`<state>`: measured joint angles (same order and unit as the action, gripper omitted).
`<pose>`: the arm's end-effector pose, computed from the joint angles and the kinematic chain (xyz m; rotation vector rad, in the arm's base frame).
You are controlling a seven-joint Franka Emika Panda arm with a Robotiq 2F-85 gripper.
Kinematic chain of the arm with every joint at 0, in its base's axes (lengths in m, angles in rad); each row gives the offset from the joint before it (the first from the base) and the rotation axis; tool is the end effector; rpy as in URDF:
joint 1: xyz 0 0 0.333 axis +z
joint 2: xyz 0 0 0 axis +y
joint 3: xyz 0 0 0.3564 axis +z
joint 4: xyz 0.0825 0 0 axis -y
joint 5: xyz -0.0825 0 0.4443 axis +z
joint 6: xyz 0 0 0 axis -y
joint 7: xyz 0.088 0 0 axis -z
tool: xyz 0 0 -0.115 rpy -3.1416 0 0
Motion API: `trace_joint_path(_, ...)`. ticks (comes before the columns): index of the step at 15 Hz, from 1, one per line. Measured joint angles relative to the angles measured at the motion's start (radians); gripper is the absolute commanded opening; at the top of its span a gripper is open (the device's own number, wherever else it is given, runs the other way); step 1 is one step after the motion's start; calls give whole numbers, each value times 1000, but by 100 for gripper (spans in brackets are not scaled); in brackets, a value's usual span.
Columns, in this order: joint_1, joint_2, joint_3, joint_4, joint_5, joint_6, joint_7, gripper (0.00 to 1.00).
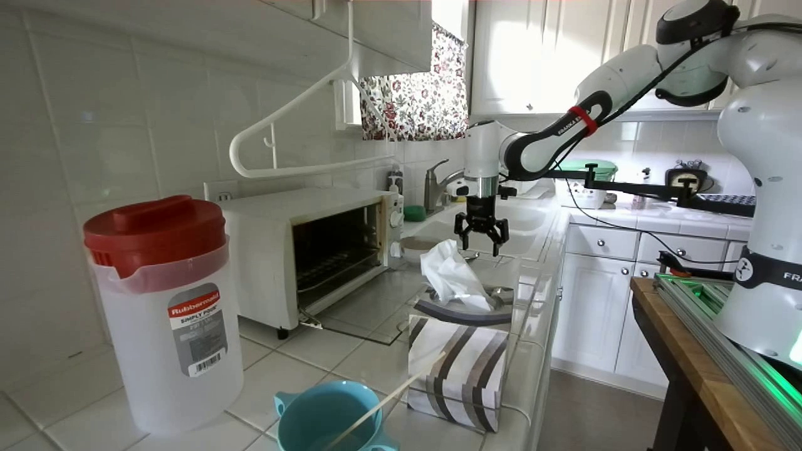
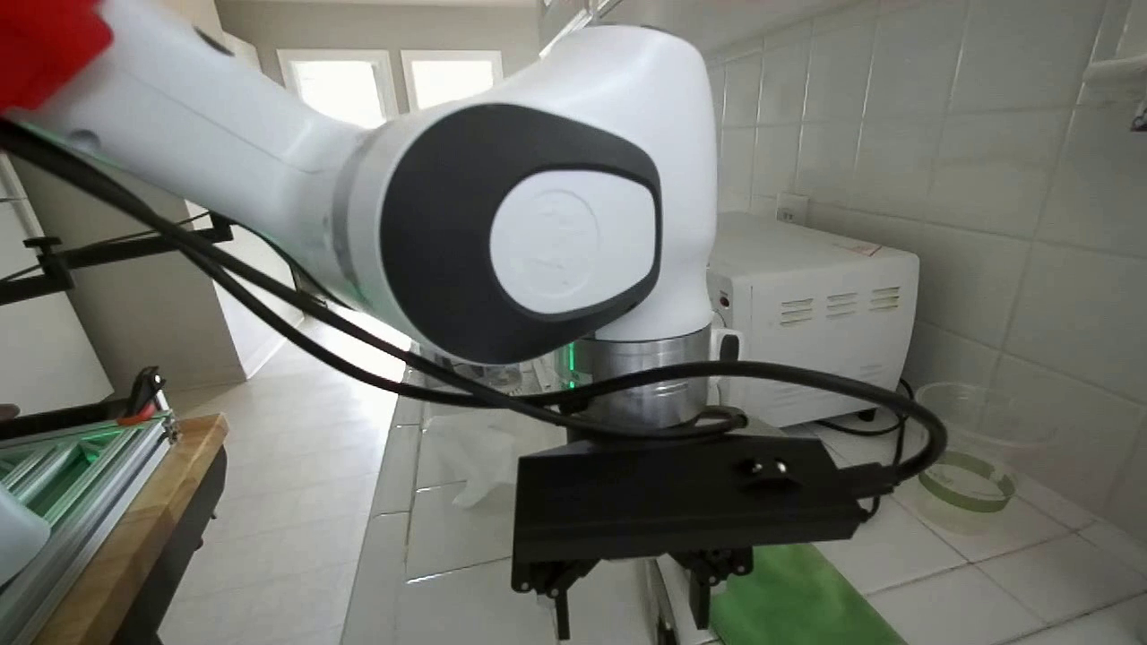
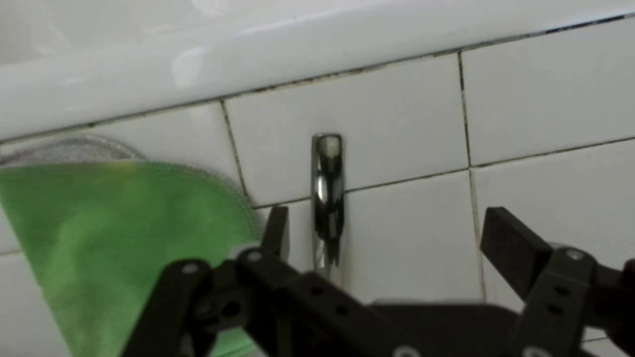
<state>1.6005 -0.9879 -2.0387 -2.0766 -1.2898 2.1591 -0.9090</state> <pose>0.5457 -0.2743 0.1389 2.5115 1.7783 -0.1135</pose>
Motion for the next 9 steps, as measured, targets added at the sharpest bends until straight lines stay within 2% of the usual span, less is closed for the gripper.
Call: trace_joint_path(9, 4, -77, 3, 44, -74, 0, 67, 100)
